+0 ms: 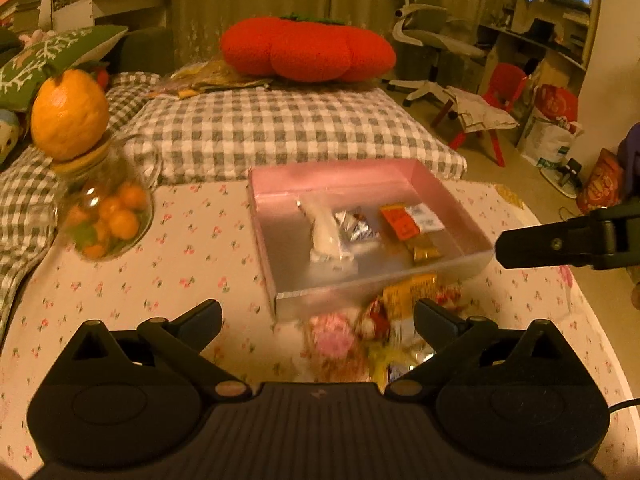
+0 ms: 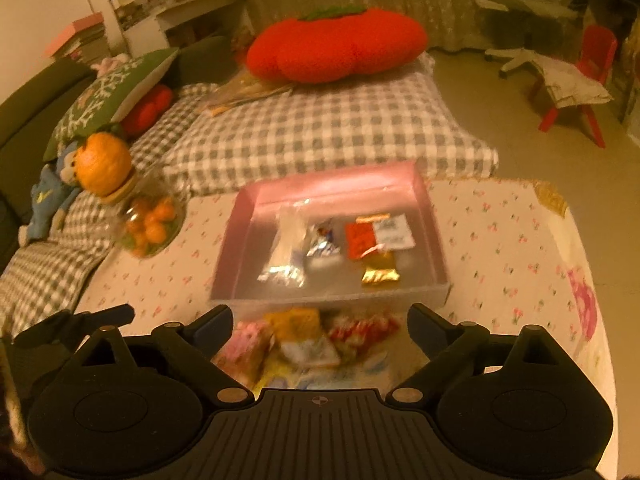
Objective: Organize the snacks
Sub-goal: 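Move both tools back from the box to the snack pile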
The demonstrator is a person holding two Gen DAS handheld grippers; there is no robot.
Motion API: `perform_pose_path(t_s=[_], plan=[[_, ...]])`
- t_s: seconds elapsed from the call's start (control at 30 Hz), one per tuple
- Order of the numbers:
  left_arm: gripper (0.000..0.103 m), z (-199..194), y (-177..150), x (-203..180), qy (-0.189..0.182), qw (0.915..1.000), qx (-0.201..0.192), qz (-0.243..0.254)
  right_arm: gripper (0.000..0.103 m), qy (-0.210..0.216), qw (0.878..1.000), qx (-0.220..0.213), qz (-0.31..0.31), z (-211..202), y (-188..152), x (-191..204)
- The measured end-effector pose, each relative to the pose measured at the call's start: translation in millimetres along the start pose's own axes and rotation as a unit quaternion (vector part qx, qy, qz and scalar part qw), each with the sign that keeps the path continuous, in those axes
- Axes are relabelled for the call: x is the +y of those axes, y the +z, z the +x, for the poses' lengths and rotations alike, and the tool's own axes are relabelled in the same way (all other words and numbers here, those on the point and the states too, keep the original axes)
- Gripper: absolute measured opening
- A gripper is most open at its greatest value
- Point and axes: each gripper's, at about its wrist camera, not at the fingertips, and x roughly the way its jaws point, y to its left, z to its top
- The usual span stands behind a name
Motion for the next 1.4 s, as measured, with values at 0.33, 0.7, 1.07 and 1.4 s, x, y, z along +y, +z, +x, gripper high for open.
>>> perform_pose_path(t_s=[0.33,0.7,1.07,1.4], plan=[[0.102,-17.5,-27.8,4.6,-0.011,0.9998,0.014,0.003,0.096,0.019,1.0,0.016,-0.015,-20.4,-45.4,10.1],[0.102,-26.0,-71.8,0.2,-0.032,0.998,0.028,0.047,0.096,0.019,0.997,0.041,-0.061,-16.3,-102.7,8.8],[0.102,-32.2,-114.8,8.0,-0.035,0.9946,0.011,0.097,0.096,0.056,0.983,0.066,-0.16,-8.4,-160.5,10.6],[0.102,-31.4,-136.9,0.7,-0.056,0.9889,-0.008,0.137,0.096,0.087,0.96,0.042,-0.263,-10.6,-204.8,17.9]])
